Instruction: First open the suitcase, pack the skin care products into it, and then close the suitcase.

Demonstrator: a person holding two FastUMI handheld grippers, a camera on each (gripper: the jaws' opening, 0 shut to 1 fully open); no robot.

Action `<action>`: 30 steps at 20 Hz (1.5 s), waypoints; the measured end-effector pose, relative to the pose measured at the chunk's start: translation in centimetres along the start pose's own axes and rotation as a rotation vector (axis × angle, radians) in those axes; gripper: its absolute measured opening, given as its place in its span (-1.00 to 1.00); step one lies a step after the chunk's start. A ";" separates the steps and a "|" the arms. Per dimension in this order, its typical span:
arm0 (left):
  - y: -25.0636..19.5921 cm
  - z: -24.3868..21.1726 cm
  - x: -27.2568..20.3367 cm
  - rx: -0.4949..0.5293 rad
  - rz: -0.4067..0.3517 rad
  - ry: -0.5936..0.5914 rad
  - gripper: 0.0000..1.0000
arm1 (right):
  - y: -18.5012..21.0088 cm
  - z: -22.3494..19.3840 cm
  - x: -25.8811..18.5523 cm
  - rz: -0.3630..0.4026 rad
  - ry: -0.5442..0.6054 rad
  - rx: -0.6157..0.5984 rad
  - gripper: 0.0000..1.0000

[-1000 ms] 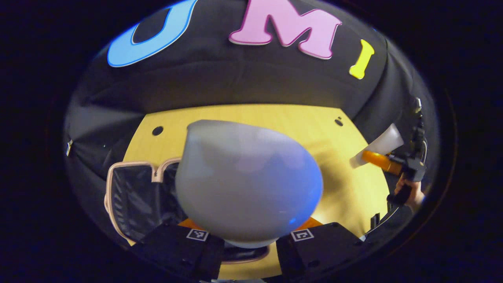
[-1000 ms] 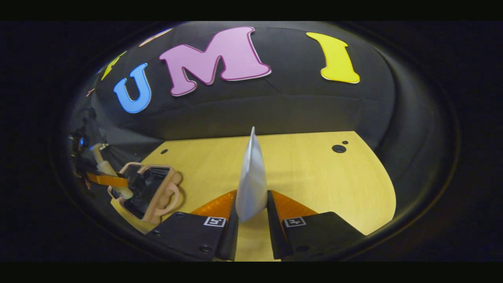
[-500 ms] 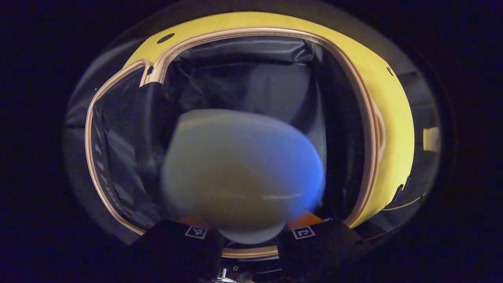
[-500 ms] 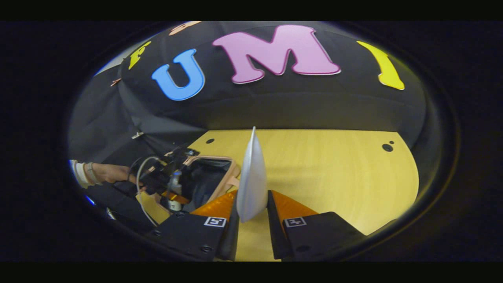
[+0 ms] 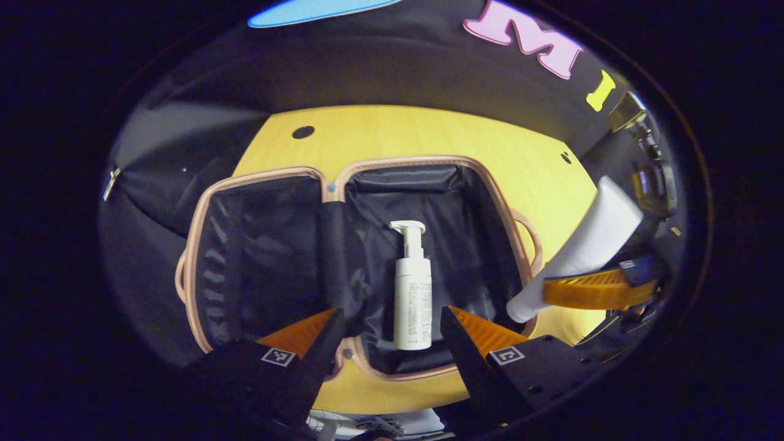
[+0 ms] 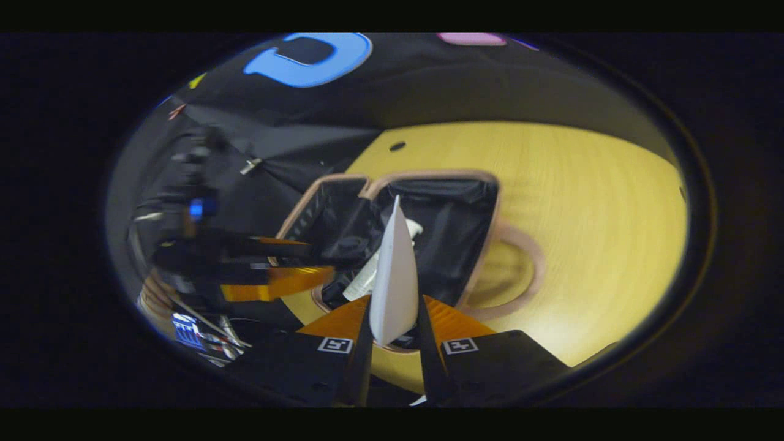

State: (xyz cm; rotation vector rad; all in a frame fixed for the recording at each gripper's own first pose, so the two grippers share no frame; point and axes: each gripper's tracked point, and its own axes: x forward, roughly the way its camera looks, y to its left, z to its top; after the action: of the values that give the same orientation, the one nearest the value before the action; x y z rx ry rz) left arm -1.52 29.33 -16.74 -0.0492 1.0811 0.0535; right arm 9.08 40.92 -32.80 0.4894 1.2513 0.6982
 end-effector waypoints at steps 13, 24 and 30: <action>28.8 -2.9 -3.5 -0.570 0.172 -0.136 0.94 | 0.7 1.6 1.5 -0.255 -0.079 0.062 0.76; 35.5 -2.6 9.3 -0.414 0.291 0.144 0.89 | 1.2 4.2 -4.6 -0.270 -0.226 -0.004 0.75; 34.3 -1.8 10.0 -0.317 0.219 0.157 0.29 | 0.3 3.1 -5.6 -0.285 -0.219 -0.006 0.75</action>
State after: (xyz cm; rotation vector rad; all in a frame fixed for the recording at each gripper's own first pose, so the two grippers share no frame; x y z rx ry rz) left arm -0.74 63.66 -26.90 -0.2229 1.2237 0.4241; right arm 11.18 37.23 -27.92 0.3619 1.0848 0.3960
